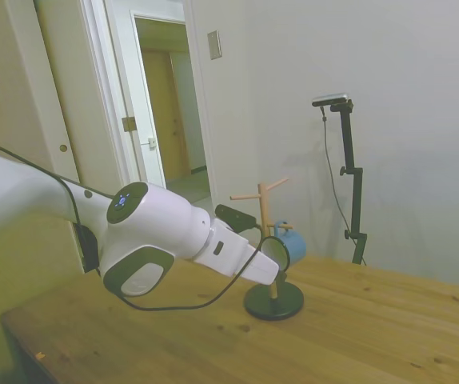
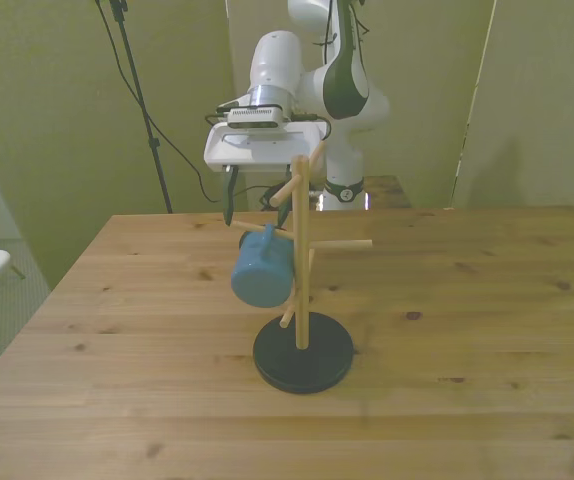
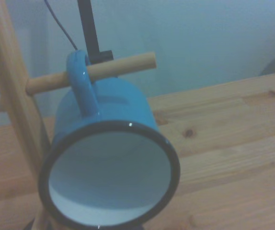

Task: Unload the mug

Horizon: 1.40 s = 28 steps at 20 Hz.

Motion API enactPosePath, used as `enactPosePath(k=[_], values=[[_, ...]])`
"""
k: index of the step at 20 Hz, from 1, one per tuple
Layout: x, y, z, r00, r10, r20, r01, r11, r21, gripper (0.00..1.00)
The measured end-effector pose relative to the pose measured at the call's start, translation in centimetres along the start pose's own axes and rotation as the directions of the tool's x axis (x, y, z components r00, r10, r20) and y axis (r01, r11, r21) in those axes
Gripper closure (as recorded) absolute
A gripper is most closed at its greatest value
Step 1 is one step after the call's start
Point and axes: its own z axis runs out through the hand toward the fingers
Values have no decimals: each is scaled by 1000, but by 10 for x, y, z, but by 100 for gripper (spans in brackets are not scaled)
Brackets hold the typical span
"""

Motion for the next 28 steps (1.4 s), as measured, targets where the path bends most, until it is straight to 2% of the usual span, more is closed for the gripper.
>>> enactPosePath(k=[11,25,26,28], values=[[29,-19,27,998,41,-50,-42,999,-16,0],[27,-46,59,1000,26,15,-25,997,-70,0],[28,-48,62,999,26,21,-24,997,-71,100],[28,-49,70,999,18,29,-16,997,-75,100]])
